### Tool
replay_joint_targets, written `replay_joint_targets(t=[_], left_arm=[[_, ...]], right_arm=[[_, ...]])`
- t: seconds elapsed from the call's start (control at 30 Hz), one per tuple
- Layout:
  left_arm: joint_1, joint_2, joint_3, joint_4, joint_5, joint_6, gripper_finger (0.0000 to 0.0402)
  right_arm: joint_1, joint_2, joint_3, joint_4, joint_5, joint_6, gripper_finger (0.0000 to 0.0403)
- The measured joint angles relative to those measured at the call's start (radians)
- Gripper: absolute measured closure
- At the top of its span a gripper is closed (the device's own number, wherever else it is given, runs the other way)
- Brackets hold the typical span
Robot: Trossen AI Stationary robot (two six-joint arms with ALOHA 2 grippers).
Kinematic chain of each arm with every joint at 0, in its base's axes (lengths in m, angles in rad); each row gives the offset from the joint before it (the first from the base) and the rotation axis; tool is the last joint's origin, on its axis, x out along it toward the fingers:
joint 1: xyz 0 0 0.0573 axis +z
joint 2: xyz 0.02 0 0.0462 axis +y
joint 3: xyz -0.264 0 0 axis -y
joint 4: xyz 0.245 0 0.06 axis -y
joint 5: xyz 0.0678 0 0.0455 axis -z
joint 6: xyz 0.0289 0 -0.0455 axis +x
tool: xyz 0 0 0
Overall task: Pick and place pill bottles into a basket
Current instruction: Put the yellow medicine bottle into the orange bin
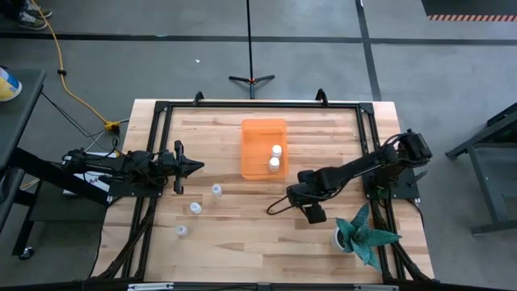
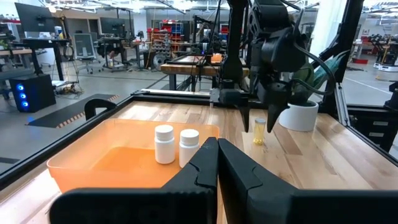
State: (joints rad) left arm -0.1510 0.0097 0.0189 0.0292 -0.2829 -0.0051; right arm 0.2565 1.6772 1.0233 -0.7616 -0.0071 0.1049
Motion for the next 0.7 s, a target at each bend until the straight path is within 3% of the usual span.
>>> replay_joint_targets(t=[0.7], left_arm=[[0.000, 0.000, 0.000, 0.000, 0.000, 0.000, 0.0355]], right_arm=[[-0.002, 0.000, 0.009, -0.003, -0.040, -0.026, 0.0302]])
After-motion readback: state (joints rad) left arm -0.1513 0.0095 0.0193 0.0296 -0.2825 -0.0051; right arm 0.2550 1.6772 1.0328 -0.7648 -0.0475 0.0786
